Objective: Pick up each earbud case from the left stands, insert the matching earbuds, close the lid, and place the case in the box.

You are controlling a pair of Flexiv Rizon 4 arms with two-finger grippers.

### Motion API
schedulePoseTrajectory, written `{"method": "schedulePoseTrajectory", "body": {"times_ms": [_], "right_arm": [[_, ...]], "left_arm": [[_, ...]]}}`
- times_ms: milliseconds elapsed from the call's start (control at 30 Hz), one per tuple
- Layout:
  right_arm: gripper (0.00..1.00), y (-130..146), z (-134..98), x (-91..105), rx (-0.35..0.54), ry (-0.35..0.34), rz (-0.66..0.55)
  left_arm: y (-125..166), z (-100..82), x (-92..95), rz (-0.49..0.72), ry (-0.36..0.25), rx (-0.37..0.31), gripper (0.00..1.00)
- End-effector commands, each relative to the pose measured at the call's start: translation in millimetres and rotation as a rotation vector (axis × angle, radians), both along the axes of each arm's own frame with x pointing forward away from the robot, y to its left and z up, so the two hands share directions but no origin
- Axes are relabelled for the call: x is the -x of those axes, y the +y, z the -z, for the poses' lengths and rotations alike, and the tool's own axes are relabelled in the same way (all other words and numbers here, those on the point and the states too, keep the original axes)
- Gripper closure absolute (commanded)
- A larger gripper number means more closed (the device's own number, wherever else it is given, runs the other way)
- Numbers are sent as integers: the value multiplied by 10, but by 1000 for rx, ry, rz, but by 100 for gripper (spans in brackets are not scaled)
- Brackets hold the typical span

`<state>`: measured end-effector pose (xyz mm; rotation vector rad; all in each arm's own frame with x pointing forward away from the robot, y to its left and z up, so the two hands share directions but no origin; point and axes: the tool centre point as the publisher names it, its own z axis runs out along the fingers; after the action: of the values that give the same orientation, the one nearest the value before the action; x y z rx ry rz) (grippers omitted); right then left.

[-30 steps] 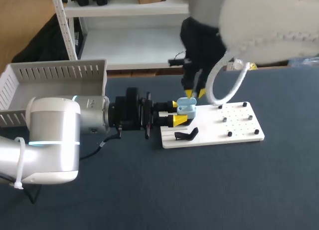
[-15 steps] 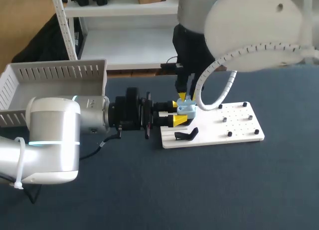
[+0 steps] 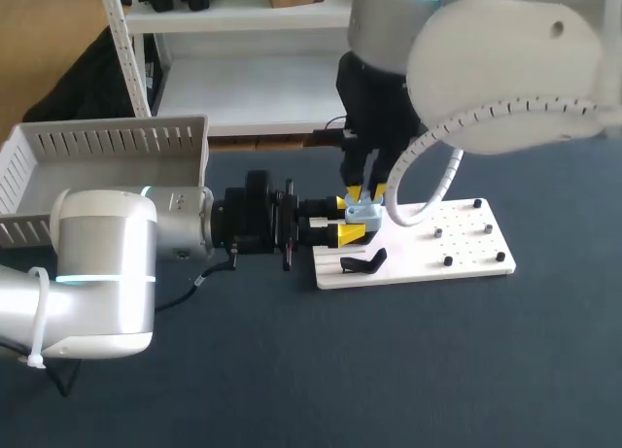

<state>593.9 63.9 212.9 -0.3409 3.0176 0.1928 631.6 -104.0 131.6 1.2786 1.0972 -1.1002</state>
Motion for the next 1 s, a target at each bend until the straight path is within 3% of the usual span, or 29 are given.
{"method": "schedulePoseTrajectory", "body": {"times_ms": [33, 1000], "right_arm": [[100, 33, 36, -26, 3, 6, -3], [100, 71, 203, -180, 23, 36, -19]], "left_arm": [[-1, 5, 12, -5, -2, 3, 100], [-1, 5, 12, -5, -2, 3, 100]]}}
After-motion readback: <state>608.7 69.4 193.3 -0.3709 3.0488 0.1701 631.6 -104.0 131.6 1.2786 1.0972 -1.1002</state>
